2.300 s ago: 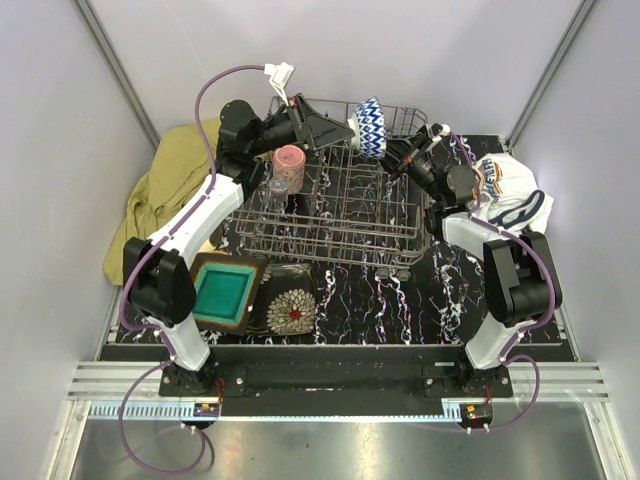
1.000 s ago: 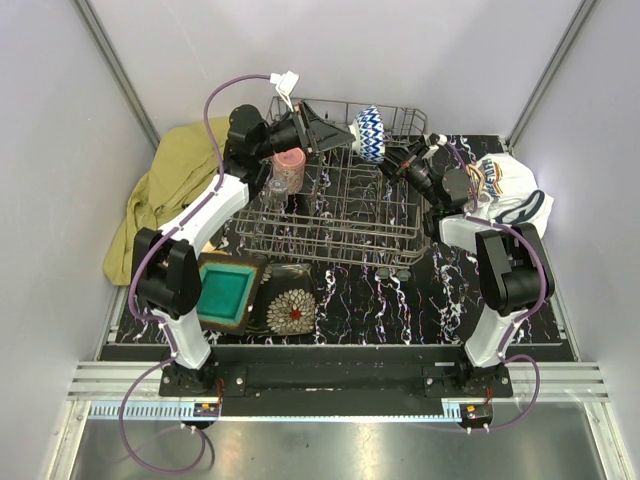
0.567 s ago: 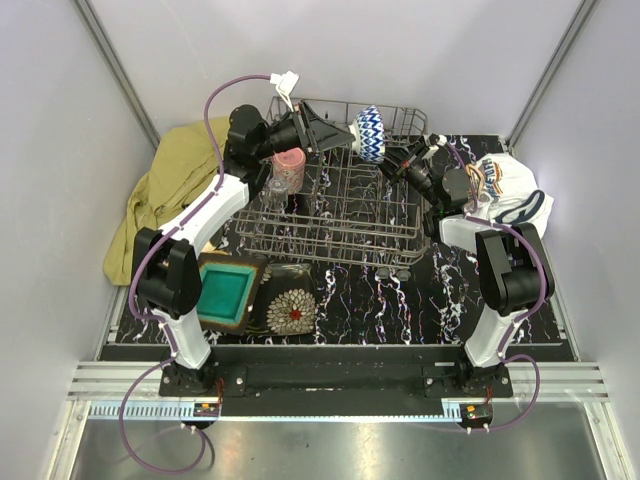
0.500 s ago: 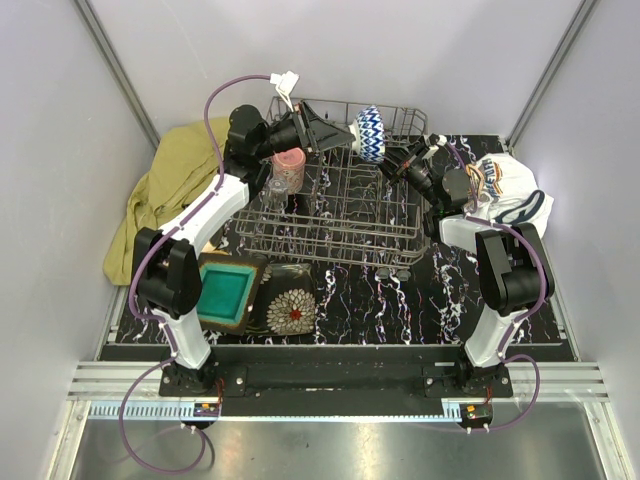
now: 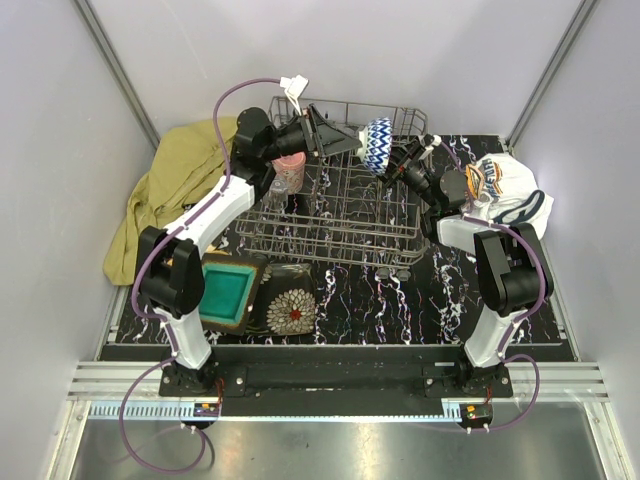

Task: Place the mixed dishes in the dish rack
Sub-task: Pass the bowl from the right arm to the left

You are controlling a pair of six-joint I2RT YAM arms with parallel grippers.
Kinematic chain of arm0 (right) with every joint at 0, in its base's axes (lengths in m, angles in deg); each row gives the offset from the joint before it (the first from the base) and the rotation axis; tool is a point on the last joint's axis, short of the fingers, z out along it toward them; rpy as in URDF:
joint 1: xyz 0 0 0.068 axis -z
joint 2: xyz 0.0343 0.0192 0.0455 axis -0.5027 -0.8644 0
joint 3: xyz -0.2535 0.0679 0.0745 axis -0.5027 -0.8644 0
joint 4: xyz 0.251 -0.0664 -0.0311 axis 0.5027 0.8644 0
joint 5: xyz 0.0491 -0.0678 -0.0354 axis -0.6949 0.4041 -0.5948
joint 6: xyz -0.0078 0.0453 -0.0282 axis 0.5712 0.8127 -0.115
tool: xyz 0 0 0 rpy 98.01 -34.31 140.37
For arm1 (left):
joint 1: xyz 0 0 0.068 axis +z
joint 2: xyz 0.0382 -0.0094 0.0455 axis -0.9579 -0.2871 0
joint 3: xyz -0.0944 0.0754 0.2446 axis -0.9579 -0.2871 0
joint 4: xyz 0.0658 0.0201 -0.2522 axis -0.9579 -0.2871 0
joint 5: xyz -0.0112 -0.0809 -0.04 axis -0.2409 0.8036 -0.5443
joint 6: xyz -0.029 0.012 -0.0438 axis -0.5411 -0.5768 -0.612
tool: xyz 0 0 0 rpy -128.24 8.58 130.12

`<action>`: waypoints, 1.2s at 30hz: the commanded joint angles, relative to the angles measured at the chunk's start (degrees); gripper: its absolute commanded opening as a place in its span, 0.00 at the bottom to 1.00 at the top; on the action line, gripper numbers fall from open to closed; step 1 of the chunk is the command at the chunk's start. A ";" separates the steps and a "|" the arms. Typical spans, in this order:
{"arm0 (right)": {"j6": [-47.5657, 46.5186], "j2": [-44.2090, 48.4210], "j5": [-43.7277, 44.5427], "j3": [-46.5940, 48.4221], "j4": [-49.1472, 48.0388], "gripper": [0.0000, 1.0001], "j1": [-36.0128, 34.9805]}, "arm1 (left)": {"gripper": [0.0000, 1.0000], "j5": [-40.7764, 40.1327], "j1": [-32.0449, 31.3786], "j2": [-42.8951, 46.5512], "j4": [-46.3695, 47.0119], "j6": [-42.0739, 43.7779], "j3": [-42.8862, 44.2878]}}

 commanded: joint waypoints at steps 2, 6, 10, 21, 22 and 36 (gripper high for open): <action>0.36 0.87 -0.58 0.88 -8.19 0.30 -0.65 | 0.00 2.68 -0.95 0.71 6.35 -2.31 0.79; 0.53 0.96 -0.58 0.44 -8.54 0.36 -0.65 | 0.00 2.60 -0.95 0.89 6.09 -2.04 0.88; 0.71 1.22 -0.40 -0.09 -8.54 0.41 -0.39 | 0.00 2.42 -0.87 0.80 5.65 -1.87 1.06; 0.71 2.63 -0.05 -1.76 -9.16 0.44 0.84 | 0.00 2.24 -0.16 0.89 4.68 -0.90 0.88; 0.62 2.80 -0.05 -1.84 -9.33 0.44 1.01 | 0.00 2.16 0.10 0.98 4.68 -0.99 0.88; 0.88 4.39 -0.40 -2.81 -9.42 0.45 2.16 | 0.00 1.98 1.24 0.71 5.03 -1.07 0.00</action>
